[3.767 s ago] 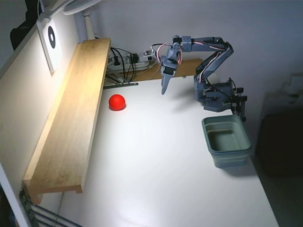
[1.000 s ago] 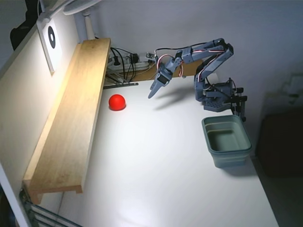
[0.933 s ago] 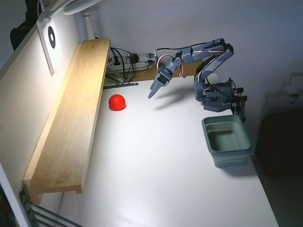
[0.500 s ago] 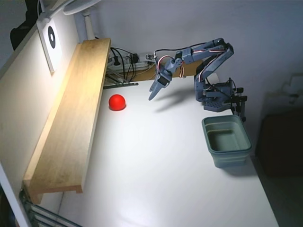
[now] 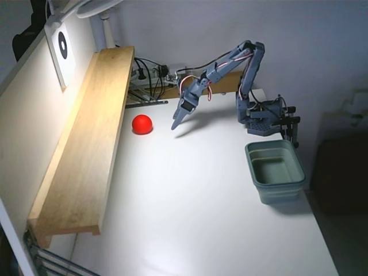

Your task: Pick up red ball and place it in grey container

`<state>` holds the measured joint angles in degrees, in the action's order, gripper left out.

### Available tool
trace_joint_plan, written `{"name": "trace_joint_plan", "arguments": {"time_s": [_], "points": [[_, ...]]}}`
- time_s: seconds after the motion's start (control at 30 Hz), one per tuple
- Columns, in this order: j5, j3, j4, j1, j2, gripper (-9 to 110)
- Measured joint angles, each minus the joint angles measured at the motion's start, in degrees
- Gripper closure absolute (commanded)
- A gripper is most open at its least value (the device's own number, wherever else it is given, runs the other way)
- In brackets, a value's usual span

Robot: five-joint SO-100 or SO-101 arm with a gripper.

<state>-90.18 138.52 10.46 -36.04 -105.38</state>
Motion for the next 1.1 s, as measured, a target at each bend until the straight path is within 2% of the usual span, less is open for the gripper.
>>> {"name": "trace_joint_plan", "arguments": {"time_s": [0.47, 0.67, 1.1], "points": [[0.0, -20.7, -2.5, 0.0, 23.4, 63], [0.0, -21.8, -2.5, -3.0, 23.8, 63], [0.0, -21.9, -2.5, -2.5, 23.8, 63]]}}
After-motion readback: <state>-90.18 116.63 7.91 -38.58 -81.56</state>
